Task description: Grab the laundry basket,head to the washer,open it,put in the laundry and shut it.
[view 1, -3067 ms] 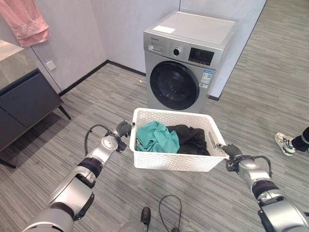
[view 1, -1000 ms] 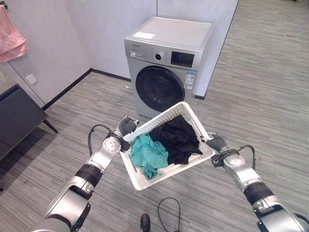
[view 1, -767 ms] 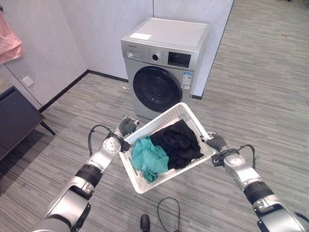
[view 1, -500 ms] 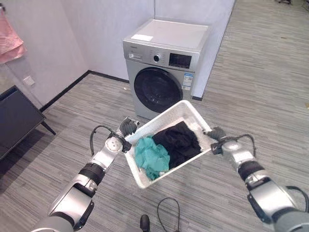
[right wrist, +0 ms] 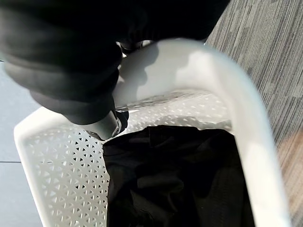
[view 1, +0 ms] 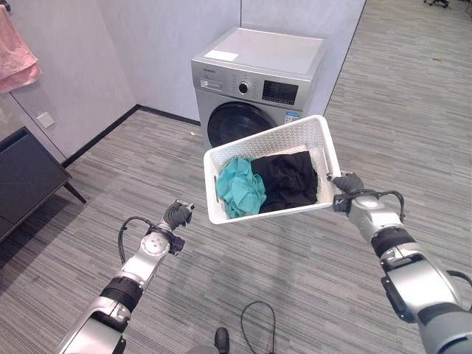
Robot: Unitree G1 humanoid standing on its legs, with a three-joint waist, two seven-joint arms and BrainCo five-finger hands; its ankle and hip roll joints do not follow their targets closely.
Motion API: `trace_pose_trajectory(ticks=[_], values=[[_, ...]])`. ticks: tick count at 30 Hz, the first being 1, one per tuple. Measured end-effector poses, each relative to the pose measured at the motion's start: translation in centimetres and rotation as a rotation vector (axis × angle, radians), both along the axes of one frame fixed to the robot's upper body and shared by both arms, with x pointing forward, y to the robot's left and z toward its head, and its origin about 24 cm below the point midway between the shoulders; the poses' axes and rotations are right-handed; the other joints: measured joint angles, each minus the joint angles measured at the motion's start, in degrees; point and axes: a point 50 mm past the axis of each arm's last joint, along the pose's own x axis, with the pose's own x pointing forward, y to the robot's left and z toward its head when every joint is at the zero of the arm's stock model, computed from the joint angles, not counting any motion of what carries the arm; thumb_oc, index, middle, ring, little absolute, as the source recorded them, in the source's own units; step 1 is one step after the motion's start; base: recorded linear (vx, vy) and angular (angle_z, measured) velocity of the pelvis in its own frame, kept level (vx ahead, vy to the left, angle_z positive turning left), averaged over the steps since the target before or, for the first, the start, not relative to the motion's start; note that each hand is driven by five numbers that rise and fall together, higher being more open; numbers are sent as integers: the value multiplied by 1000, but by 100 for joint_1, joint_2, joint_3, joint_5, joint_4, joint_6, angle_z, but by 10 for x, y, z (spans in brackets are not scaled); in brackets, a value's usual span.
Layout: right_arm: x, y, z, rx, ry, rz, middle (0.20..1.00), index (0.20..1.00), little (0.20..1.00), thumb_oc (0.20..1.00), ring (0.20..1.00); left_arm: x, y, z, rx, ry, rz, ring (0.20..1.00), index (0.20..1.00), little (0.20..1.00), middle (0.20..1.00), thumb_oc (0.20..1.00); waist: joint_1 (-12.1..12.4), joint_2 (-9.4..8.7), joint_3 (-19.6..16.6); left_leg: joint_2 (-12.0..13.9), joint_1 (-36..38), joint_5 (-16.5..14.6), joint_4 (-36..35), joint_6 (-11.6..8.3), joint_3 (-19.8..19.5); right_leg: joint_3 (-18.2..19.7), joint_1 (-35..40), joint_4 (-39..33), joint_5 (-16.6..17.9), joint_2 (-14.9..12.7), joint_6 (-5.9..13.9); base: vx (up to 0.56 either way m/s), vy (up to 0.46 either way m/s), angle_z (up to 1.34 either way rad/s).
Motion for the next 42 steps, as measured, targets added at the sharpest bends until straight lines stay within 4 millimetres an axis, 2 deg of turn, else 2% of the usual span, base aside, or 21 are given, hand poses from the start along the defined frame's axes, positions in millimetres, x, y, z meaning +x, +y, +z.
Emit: trace_pose_trajectory(ticks=[4, 6, 7, 8, 12, 13, 17, 18, 20, 21, 22, 23, 24, 25, 26, 34, 36, 38, 40, 41, 42], values=[[0, 5, -4, 10, 9, 15, 200, 200, 200, 200, 200, 1, 1, 1, -2, -2, 1, 200, 200, 200, 200, 200, 4, 51, 85, -44, 39, -92, 0, 70, 43, -61, -159, 325, 10, 9, 31, -10, 210, -13], [4, 17, 0, 35, -10, 36, 200, 200, 200, 200, 200, 7, -1, 9, 2, -24, -3, 200, 200, 200, 200, 200, 170, 329, 489, 259, 239, -199, 2, 114, 279, -900, -1104, 2230, -208, 58, 390, 86, 268, -77], [4, 26, -6, 51, 4, 58, 200, 200, 200, 200, 200, 9, -1, 11, 8, -27, -4, 200, 200, 200, 200, 200, 147, 329, 597, 248, 371, -196, 4, 132, 371, -1706, -1632, 3171, -402, -165, 506, 145, 44, -58], [3, 34, -11, 63, 17, 72, 200, 200, 200, 200, 200, 11, -1, 13, 3, -35, -1, 200, 200, 200, 200, 200, 46, 270, 627, 172, 436, -227, 4, 172, 330, -1709, -1856, 3243, -506, -240, 553, 119, 21, -12], [3, 35, -9, 72, 6, 78, 200, 200, 200, 200, 200, 18, 0, 24, -14, -70, 18, 200, 200, 200, 200, 200, -79, 124, 616, -77, 423, -309, 5, 229, 260, -1641, -2349, 2500, -357, -210, 468, 203, 19, 20], [1, 39, -10, 89, -4, 93, 200, 200, 200, 200, 200, 22, 2, 25, -2, -63, 31, 200, 200, 200, 200, 200, -182, 115, 612, -120, 405, -327, 6, 247, 100, -1259, -2340, 1903, -216, 1, 383, -8, -4, 41], [1, 39, -10, 104, -8, 93, 200, 200, 200, 200, 200, 25, -4, 24, -14, -60, 28, 200, 200, 200, 200, 200, -144, 22, 549, -414, 628, -592, 11, 297, -98, -1246, -2138, 1220, 703, -54, 185, 273, -9, 28], [0, 36, -9, 99, -11, 91, 200, 200, 200, 200, 200, 29, -6, 24, -13, -56, 39, 200, 200, 200, 200, 200, -188, 132, 529, -351, 603, -638, 47, 306, -251, -1243, -2236, 1273, 663, -58, 115, 220, -18, 64], [-1, 34, -10, 119, -7, 79, 200, 200, 200, 200, 200, 37, -19, 30, 4, -67, 2, 200, 200, 200, 200, 200, -318, 95, 516, -318, 708, -683, 67, 105, -586, -1265, -2023, 636, 966, -68, 136, 488, -132, 90], [-1, 33, -11, 108, -1, 81, 200, 200, 200, 200, 200, 39, -23, 33, -2, -77, -5, 200, 200, 200, 200, 200, -331, -8, 483, -352, 797, -836, 177, -17, -672, -1300, -1802, 409, 1364, -93, -349, 562, -265, 63], [-1, 31, -10, 102, 0, 75, 200, 200, 200, 200, 200, 42, -31, 34, -15, -77, -12, 200, 200, 200, 200, 200, -323, 55, 495, -247, 796, -1035, 460, -192, -721, -1315, -1617, 392, 1115, -8, -574, 146, -165, 124], [-6, 17, -17, 82, 33, 31, 200, 200, 200, 200, 200, 55, -46, 34, -7, -39, -10, 200, 200, 200, 200, 200, -432, -63, 506, -222, -520, -1337, 3444, -834, -650, -1595, -1277, 473, 902, 26, -798, 202, -180, 113], [-5, 17, -16, 81, 33, 22, 200, 200, 200, 200, 200, 57, -48, 37, 0, -44, -11, 200, 200, 200, 200, 200, -481, -138, 521, -120, -951, -1260, 4380, -840, -549, -1591, -1224, 434, 902, -15, -865, 102, -65, 75], [-1, 27, -13, 69, 21, 50, 200, 200, 200, 200, 200, 56, -44, 36, 16, -46, -7, 200, 200, 200, 200, 200, -325, -186, 466, 268, -1640, -1115, 5460, -880, -322, -1489, -914, 454, 689, 188, -1013, 118, -62, -25], [-1, 29, -12, 63, 22, 60, 200, 200, 200, 200, 200, 57, -44, 38, 17, -54, -6, 200, 200, 200, 200, 200, -322, -203, 454, 454, -1754, -1129, 5543, -768, -241, -1537, -818, 394, 608, 275, -1028, 0, 2, -45], [13, 35, 16, 99, -71, 65, 200, 200, 200, 200, 200, 63, -46, 53, 42, -99, -32, 200, 200, 200, 200, 200, -643, -250, 406, 575, -1309, -990, 4334, -971, -265, -1248, -467, 320, 520, 323, -1101, 62, 31, -20], [12, 36, 14, 91, -71, 50, 200, 200, 200, 200, 200, 65, -46, 58, 46, -116, -35, 200, 200, 200, 200, 200, -603, -449, 470, 734, -1184, -1091, 3385, -831, -204, -1090, -228, 187, 440, 181, -1159, 547, 392, 8], [5, 42, 8, 100, -80, 77, 200, 200, 200, 200, 200, 66, -40, 63, 52, -132, -23, 200, 200, 200, 200, 200, -580, -517, 364, 917, -1040, -764, 1313, -1180, -1229, -878, -180, 85, 124, 172, -844, 457, 409, 6], [-3, 40, -1, 134, -92, 67, 200, 200, 200, 200, 200, 61, -30, 56, 42, -119, 2, 200, 200, 200, 200, 200, -463, -406, 403, 1200, -942, -664, 274, -1227, -1982, -660, -88, 74, 199, 261, -684, 281, 435, -53], [-11, 44, -10, 146, -84, 94, 200, 200, 200, 200, 200, 50, -22, 35, 49, -60, 29, 200, 200, 200, 200, 200, -331, -102, 306, 1184, -908, -563, 526, -1170, -1725, -425, 64, -20, 175, 203, -503, 265, 515, -106], [-14, 46, -12, 132, -81, 111, 200, 200, 200, 200, 200, 47, -21, 31, 48, -48, 30, 200, 200, 200, 200, 200, -329, 4, 256, 1142, -848, -534, 533, -1125, -1652, -361, 112, -46, 167, 167, -452, 242, 523, -110]])
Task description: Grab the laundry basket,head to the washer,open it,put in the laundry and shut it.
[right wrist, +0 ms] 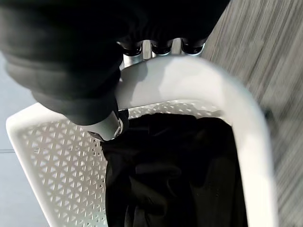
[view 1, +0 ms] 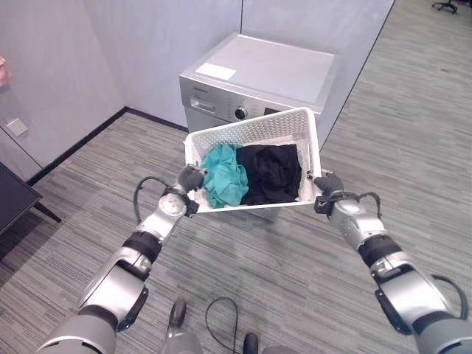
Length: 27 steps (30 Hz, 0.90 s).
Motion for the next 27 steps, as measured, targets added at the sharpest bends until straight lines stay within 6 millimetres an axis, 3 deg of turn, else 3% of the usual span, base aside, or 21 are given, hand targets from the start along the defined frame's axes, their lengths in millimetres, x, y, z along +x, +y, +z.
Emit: trace_pose_trajectory(ticks=[1, 2, 3, 4, 6, 8, 10, 12, 13, 14, 17, 18, 20, 22, 24, 25, 26, 27], values=[[-5, 2, -4, -15, 6, 30, 200, 200, 200, 200, 200, -1, -2, -2, -5, 2, -3, 200, 200, 200, 200, 200, -6, 156, -75, -262, 225, 127, -49, 197, 145, 180, 53, 3, -46, -118, 144, 112, 279, -71], [-6, 3, -5, -20, 9, 44, 200, 200, 200, 200, 200, -1, -5, -1, -9, -2, -8, 200, 200, 200, 200, 200, 6, 257, -128, -349, 364, 394, -127, 340, 123, 302, 71, 9, -111, -114, 269, 114, 284, -76], [-7, 7, -8, -16, 15, 61, 200, 200, 200, 200, 200, 0, -5, 1, -9, -12, -12, 200, 200, 200, 200, 200, 12, 186, -117, -442, 403, 734, -100, 241, 193, 417, 110, 18, -157, -208, 430, 68, 166, -49], [-8, 9, -10, -10, 20, 74, 200, 200, 200, 200, 200, 0, -7, 3, -13, -19, -19, 200, 200, 200, 200, 200, 1, 45, -114, -602, 460, 763, -155, 313, 267, 404, 97, 49, -174, -393, 458, 128, 333, -29], [-8, 14, -10, -17, 11, 103, 200, 200, 200, 200, 200, 1, -15, 7, -10, -36, -50, 200, 200, 200, 200, 200, 18, -132, -120, -986, 496, 712, -207, 598, 443, 394, -39, 222, -131, -777, 522, 99, 324, -14], [-11, 18, -14, -34, 18, 119, 200, 200, 200, 200, 200, 1, -16, 8, 2, -41, -60, 200, 200, 200, 200, 200, 42, -112, -86, -1261, 739, 684, -291, 820, 550, 350, -119, 619, -120, -1035, 703, 124, 506, -23], [-10, 28, -9, -47, -7, 166, 200, 200, 200, 200, 200, 3, 1, 15, 46, -57, -35, 200, 200, 200, 200, 200, 252, 96, 39, -1276, 994, 499, -253, 1128, 998, 559, -1011, 2386, -120, -1075, 813, 115, 323, -87], [-10, 29, -5, -45, -20, 172, 200, 200, 200, 200, 200, 5, 10, 22, 69, -72, -21, 200, 200, 200, 200, 200, 206, 97, 59, -1369, 1187, 441, -308, 1266, 1078, 486, -1472, 3486, -94, -1201, 1013, 150, 160, -45], [-9, 27, -5, -50, -21, 170, 200, 200, 200, 200, 200, 6, 10, 24, 64, -80, -18, 200, 200, 200, 200, 200, 170, 93, 71, -1386, 1310, 371, -412, 1349, 1073, 421, -1596, 3657, -320, -1156, 1028, 138, 72, -5], [-7, 22, 1, -50, -38, 157, 200, 200, 200, 200, 200, 7, 10, 29, 51, -102, -19, 200, 200, 200, 200, 200, 157, 77, 63, -1377, 1379, 412, -483, 1262, 1094, 362, -1594, 3131, -609, -867, 892, 96, 37, -2], [0, 13, 16, -68, -77, 145, 200, 200, 200, 200, 200, 8, 7, 33, 37, -117, -25, 200, 200, 200, 200, 200, 157, 53, 74, -1449, 1354, 325, -516, 1334, 1049, 235, -1839, 2047, -566, -433, 819, 195, 40, 3], [0, 9, 18, -78, -81, 141, 200, 200, 200, 200, 200, 8, 4, 32, 31, -113, -27, 200, 200, 200, 200, 200, 157, 82, 85, -1444, 1333, 302, -500, 1367, 1019, 391, -2006, 1986, -540, -282, 828, 210, 17, 26], [0, 6, 20, -85, -87, 135, 200, 200, 200, 200, 200, 9, 3, 31, 30, -108, -28, 200, 200, 200, 200, 200, -21, 113, 103, -1485, 1304, 275, -464, 1392, 788, 631, -2218, 1487, -264, -152, 774, 210, -11, 56], [0, 0, 22, -104, -87, 125, 200, 200, 200, 200, 200, 9, -3, 26, 18, -93, -32, 200, 200, 200, 200, 200, -94, 108, 102, -1624, 1435, 126, -436, 1437, 632, 700, -2417, 553, 380, -155, 764, 300, -32, 49], [0, -3, 23, -113, -89, 121, 200, 200, 200, 200, 200, 8, -2, 23, 42, -85, -30, 200, 200, 200, 200, 200, -116, 83, 108, -1752, 1703, -73, -409, 1483, 601, 248, -2385, 34, 682, -260, 725, 349, -74, 21], [0, -4, 24, -115, -91, 123, 200, 200, 200, 200, 200, 7, 3, 20, 49, -75, -15, 200, 200, 200, 200, 200, -75, 75, 102, -1795, 1997, -284, -401, 1511, 573, -574, -2294, 45, 723, -352, 718, 353, -90, 10], [1, -4, 26, -116, -95, 123, 200, 200, 200, 200, 200, 7, 4, 20, 46, -76, -12, 200, 200, 200, 200, 200, -67, 74, 97, -1809, 2153, -402, -425, 1506, 567, -781, -2155, 116, 754, -372, 701, 619, -190, -17], [2, 0, 31, -120, -111, 156, 200, 200, 200, 200, 200, 6, 7, 19, 34, -71, 5, 200, 200, 200, 200, 200, 12, 69, 14, -1749, 2393, -669, -398, 1278, 637, -1212, -1976, 525, 791, -340, 558, 392, -161, -19]])
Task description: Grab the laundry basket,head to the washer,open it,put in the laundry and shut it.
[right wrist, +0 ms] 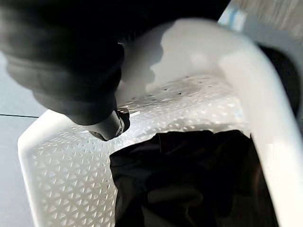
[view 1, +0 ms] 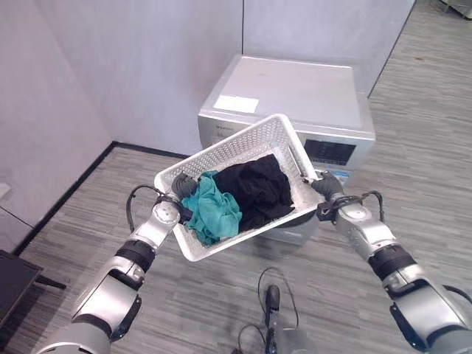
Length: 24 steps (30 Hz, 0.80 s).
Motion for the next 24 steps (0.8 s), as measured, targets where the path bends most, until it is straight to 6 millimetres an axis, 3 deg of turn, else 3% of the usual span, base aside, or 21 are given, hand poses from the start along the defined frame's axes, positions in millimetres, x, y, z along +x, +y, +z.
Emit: trace_pose_trajectory(ticks=[2, 3, 4, 5, 6, 7, 8, 9, 10, 11, 12, 13, 14, 15, 16, 17, 21, 24], values=[[3, 7, 12, -10, -37, 47, 200, 200, 200, 200, 200, 0, 1, -1, -7, 4, 9, 200, 200, 200, 200, 200, -48, -3, -36, 96, 76, -230, 331, -317, 2, 150, 258, -99, 327, 185, -496, 256, -114, 1], [3, 10, 21, -23, -67, 77, 200, 200, 200, 200, 200, 0, -2, -5, -14, 20, 11, 200, 200, 200, 200, 200, -120, -13, -42, 148, 7, -311, 806, -460, 51, 206, 497, -179, 324, 246, -796, 228, -241, 14], [5, 16, 37, -26, -129, 115, 200, 200, 200, 200, 200, -2, -1, -9, -15, 32, 15, 200, 200, 200, 200, 200, -90, -44, -116, 209, -257, -408, 1635, -731, 251, 316, 779, -365, 364, 290, -988, 227, -238, 2], [5, 18, 48, -31, -177, 140, 200, 200, 200, 200, 200, 0, -2, -7, -21, 21, 16, 200, 200, 200, 200, 200, -113, -92, -160, 248, -458, -273, 2134, -881, 328, 400, 868, -403, 196, 408, -1051, 271, -291, 9], [4, 16, 71, -71, -244, 178, 200, 200, 200, 200, 200, 7, -4, 6, -46, -21, 32, 200, 200, 200, 200, 200, -210, -91, -156, 418, -1607, -232, 4435, -948, 334, 425, 965, -327, 118, 482, -1088, 78, -97, 10], [6, 16, 78, -77, -264, 170, 200, 200, 200, 200, 200, 10, -1, 12, -40, -43, 34, 200, 200, 200, 200, 200, -166, -143, -156, 471, -2066, -86, 5258, -990, 283, 560, 1071, -325, -4, 599, -1148, 131, -129, -36], [8, 18, 87, -72, -294, 158, 200, 200, 200, 200, 200, 11, 8, 20, -22, -73, 43, 200, 200, 200, 200, 200, -40, -318, -158, 566, -2643, -99, 6034, -1004, 245, 834, 1269, -340, -106, 707, -1227, 141, -77, -71], [9, 18, 91, -72, -303, 158, 200, 200, 200, 200, 200, 11, 12, 23, -12, -83, 50, 200, 200, 200, 200, 200, -56, -409, -150, 632, -2856, -97, 6202, -1002, 236, 851, 1351, -348, -119, 707, -1245, 179, -22, -72], [9, 18, 94, -59, -312, 151, 200, 200, 200, 200, 200, 12, 16, 30, -8, -105, 53, 200, 200, 200, 200, 200, -140, -623, -147, 747, -3268, -111, 5994, -942, 181, 936, 1479, -362, -280, 581, -1303, 179, 32, -36], [7, 18, 97, -46, -322, 157, 200, 200, 200, 200, 200, 13, 15, 36, -10, -124, 46, 200, 200, 200, 200, 200, -176, -695, -104, 1069, -3407, -113, 5102, -931, 177, 1075, 1609, -381, -439, 510, -1216, 331, 169, -48], [6, 19, 97, -40, -320, 163, 200, 200, 200, 200, 200, 14, 12, 38, -14, -132, 37, 200, 200, 200, 200, 200, -194, -653, -67, 1397, -3348, -32, 3925, -942, 51, 1200, 1786, -437, -500, 502, -1126, 394, 231, -81], [-2, 22, 94, -46, -326, 193, 200, 200, 200, 200, 200, 8, 21, 36, 6, -138, 38, 200, 200, 200, 200, 200, -139, -579, -103, 1323, -2955, 168, 1590, -1188, -889, 1597, 1851, -475, -653, 439, -842, 373, 256, -101], [-3, 23, 96, -45, -334, 209, 200, 200, 200, 200, 200, 5, 25, 37, -4, -149, 45, 200, 200, 200, 200, 200, -78, -509, -103, 1373, -2614, 224, 564, -1259, -1164, 1808, 1816, -404, -718, 441, -786, 168, 118, -125], [-5, 22, 96, -52, -333, 224, 200, 200, 200, 200, 200, 5, 23, 33, -6, -137, 45, 200, 200, 200, 200, 200, -47, -318, -79, 1347, -2523, 369, 396, -1145, -943, 1923, 1953, -531, -616, 400, -691, 92, 93, -99], [-6, 18, 91, -58, -317, 211, 200, 200, 200, 200, 200, 5, 16, 32, -11, -141, 27, 200, 200, 200, 200, 200, -44, -171, -123, 1271, -2492, 444, 758, -1006, -747, 1978, 2082, -527, -642, 436, -524, 145, 120, -64], [-8, 5, 87, -82, -299, 178, 200, 200, 200, 200, 200, 5, 5, 35, -31, -160, -11, 200, 200, 200, 200, 200, -92, 110, -232, 1239, -2354, 786, 831, -858, -774, 1998, 2200, -517, -792, 569, -368, 143, 122, -25], [3, -2, 78, -82, -245, 160, 200, 200, 200, 200, 200, 7, -6, 42, -24, -190, -59, 200, 200, 200, 200, 200, -65, -94, -407, 962, -2057, 1337, 399, -842, -533, 2074, 2161, -446, -1038, 153, -127, 86, 79, -24], [32, 2, 90, -116, -210, 129, 200, 200, 200, 200, 200, 14, -12, 57, -50, -206, -64, 200, 200, 200, 200, 200, 55, -137, -441, 929, -2004, 1340, 151, -846, -394, 2104, 1985, -368, -1073, 68, -86, 69, 29, -15]])
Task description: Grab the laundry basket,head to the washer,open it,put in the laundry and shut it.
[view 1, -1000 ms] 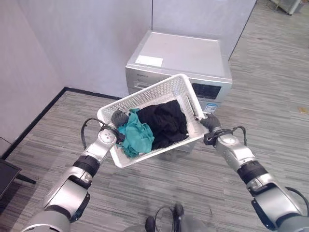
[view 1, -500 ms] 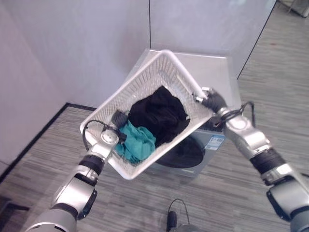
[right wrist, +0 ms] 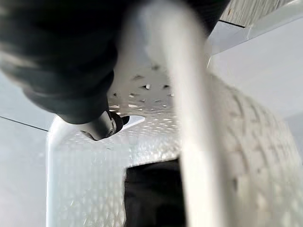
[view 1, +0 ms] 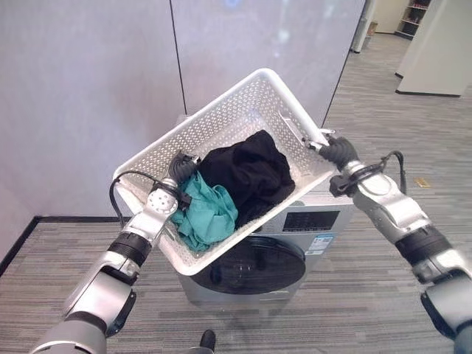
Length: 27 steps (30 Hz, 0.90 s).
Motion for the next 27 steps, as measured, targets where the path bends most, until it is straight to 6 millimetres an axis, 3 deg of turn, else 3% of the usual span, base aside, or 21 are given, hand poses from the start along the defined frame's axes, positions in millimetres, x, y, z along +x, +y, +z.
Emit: trace_pose_trajectory(ticks=[1, 2, 3, 4, 5, 6, 7, 10, 14, 17, 21, 26, 27], values=[[8, -1, 2, 8, 19, -17, 200, 200, 200, 200, 200, 2, -1, 4, 3, -12, -3, 200, 200, 200, 200, 200, 63, -28, -17, 28, -16, -20, -138, -29, 24, -35, -16, -30, -2, 22, 5, 79, 13, 24], [12, -1, 1, 15, 40, -29, 200, 200, 200, 200, 200, 4, -3, 6, 5, -12, -5, 200, 200, 200, 200, 200, 62, -97, -48, 34, -30, -160, -192, -235, 77, -27, -42, -94, -14, -19, -44, 76, 4, 32], [14, -2, -1, 20, 57, -45, 200, 200, 200, 200, 200, 6, -5, 10, 26, -17, -15, 200, 200, 200, 200, 200, 73, -301, -67, -57, -134, -185, -30, -188, 133, -88, -55, -192, 77, -218, -57, 48, -3, 20], [19, -5, -4, 26, 95, -76, 200, 200, 200, 200, 200, 9, -9, 12, 49, -16, -24, 200, 200, 200, 200, 200, 170, -456, -60, -199, -305, -252, 767, -4, 157, -176, -81, -214, 159, -385, -19, 44, -6, 2], [24, -6, -4, 20, 135, -112, 200, 200, 200, 200, 200, 13, -14, 15, 88, -13, -39, 200, 200, 200, 200, 200, 252, -415, -78, -215, -311, -438, 1379, 156, 167, -183, -86, -211, 148, -383, 7, 60, -12, -6], [26, -11, -1, 8, 161, -145, 200, 200, 200, 200, 200, 14, -20, 19, 92, -24, -55, 200, 200, 200, 200, 200, 255, -203, -186, -79, -108, -785, 1292, 158, 77, -211, -100, -188, 160, -219, 62, 89, -25, 30], [26, -24, -4, 24, 193, -209, 200, 200, 200, 200, 200, 20, -34, 35, 122, -66, -93, 200, 200, 200, 200, 200, 155, -294, -204, -104, 112, -477, 595, 73, 9, -253, -168, -160, 214, -287, 197, 75, -22, 49], [26, -39, 2, 50, 227, -300, 200, 200, 200, 200, 200, 28, -45, 60, 162, -109, -103, 200, 200, 200, 200, 200, 260, -264, -192, -122, 165, -245, 242, 81, -3, -287, -229, -204, 259, -320, 267, 38, -21, 22], [17, -69, -7, 97, 289, -465, 200, 200, 200, 200, 200, 33, -53, 81, 200, -158, -102, 200, 200, 200, 200, 200, 256, -194, -197, -58, 194, -34, -26, 17, -140, -388, -267, -207, 251, -218, 249, 34, -32, 13], [15, -76, -5, 109, 287, -487, 200, 200, 200, 200, 200, 38, -59, 88, 219, -156, -90, 200, 200, 200, 200, 200, 115, -61, -205, 14, 196, -8, -72, -14, -144, -395, -280, -204, 264, -150, 219, 42, -37, -2], [6, -103, 6, 119, 254, -573, 200, 200, 200, 200, 200, 41, -66, 92, 223, -157, -89, 200, 200, 200, 200, 200, 55, 127, -204, 98, 194, 21, -180, -60, -134, -395, -346, -191, 240, -79, 188, 53, -26, -4], [9, -95, 1, 75, 261, -585, 200, 200, 200, 200, 200, 41, -63, 88, 223, -150, -82, 200, 200, 200, 200, 200, 1, 113, -200, 191, 284, 22, -236, -65, -105, -376, -319, -188, 244, -2, 177, 34, -4, -5], [8, -95, -1, 68, 269, -588, 580, 580, 580, 580, 580, 41, -62, 87, 224, -146, -79, 200, 200, 200, 200, 200, 1, 112, -201, 200, 324, 23, -257, -69, -106, -381, -272, -202, 238, 6, 166, 0, 0, 0]])
